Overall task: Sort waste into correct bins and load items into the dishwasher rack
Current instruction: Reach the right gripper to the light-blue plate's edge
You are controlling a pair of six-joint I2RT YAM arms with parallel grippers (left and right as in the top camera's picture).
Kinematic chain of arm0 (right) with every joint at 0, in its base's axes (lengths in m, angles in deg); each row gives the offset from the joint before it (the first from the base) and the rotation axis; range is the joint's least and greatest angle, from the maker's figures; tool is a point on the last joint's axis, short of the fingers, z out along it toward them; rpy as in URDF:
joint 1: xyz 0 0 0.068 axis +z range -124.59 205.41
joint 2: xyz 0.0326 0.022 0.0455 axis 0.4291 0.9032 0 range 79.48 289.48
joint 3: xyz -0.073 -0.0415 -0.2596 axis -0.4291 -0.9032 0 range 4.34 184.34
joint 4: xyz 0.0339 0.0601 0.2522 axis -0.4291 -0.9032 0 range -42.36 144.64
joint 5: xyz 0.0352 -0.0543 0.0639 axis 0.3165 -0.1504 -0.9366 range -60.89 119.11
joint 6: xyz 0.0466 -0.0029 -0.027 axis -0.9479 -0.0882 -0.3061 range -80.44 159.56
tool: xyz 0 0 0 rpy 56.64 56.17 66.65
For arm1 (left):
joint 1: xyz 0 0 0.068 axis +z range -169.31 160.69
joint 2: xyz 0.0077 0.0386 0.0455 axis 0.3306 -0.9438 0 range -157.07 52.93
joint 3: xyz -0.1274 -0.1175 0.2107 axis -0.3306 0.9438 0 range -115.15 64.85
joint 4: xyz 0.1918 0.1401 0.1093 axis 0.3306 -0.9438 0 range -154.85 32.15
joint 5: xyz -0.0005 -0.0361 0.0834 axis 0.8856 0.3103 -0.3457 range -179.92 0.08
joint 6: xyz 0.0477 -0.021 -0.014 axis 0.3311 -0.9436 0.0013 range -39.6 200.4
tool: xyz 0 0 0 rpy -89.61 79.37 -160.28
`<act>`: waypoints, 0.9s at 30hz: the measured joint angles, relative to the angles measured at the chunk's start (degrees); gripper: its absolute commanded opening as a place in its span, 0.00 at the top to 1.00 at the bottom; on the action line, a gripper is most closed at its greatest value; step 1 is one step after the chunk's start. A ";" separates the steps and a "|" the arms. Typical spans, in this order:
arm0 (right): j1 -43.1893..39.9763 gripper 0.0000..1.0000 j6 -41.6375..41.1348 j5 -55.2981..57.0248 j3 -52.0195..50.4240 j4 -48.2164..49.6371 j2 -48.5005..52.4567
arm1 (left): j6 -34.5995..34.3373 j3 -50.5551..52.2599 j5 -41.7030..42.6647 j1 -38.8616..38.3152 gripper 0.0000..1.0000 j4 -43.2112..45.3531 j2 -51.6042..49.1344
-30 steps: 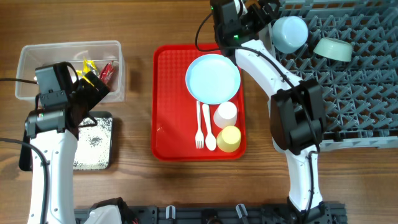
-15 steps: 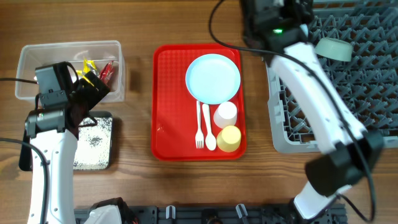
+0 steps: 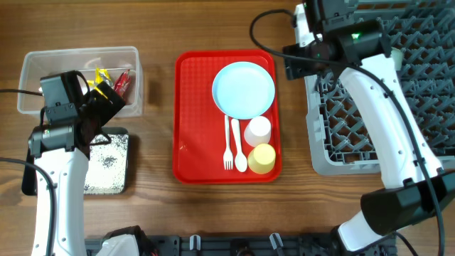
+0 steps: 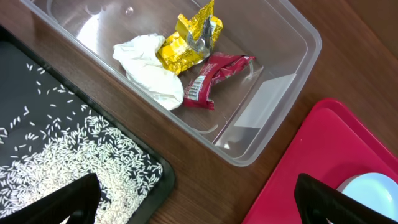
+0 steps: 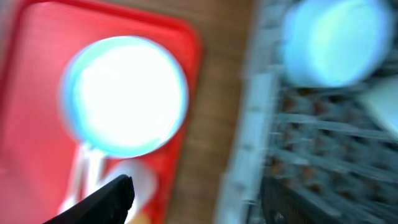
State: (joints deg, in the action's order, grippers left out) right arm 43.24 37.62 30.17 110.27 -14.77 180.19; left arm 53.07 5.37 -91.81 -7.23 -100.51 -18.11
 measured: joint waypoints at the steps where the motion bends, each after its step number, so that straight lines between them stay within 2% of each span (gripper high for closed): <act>1: 0.66 0.32 -0.44 -1.70 0.00 0.00 0.00 | 0.00 0.00 0.00 0.00 0.00 0.00 0.00; 5: 4.04 0.40 -3.15 -5.57 -0.09 0.55 0.02 | 0.00 0.00 0.00 0.00 0.00 0.00 0.00; 9: 6.08 0.45 -6.80 -7.28 -3.19 4.98 0.46 | 0.00 0.00 0.00 0.00 0.00 0.00 0.00; 13: 6.12 0.49 -11.06 -7.72 -10.36 10.91 2.29 | 0.00 0.00 0.00 0.00 0.00 0.00 0.00; 20: 6.10 0.67 -18.73 -8.15 -22.82 20.70 5.49 | 0.00 0.00 0.00 0.00 0.00 0.00 0.00; 27: 6.10 0.69 -25.09 -7.50 -30.60 30.36 5.49 | 0.00 0.00 0.00 0.00 0.00 0.00 0.00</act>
State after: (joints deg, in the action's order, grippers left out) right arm 49.34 12.53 22.67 79.67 15.59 185.68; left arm 53.07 5.37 -91.81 -7.23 -100.51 -18.11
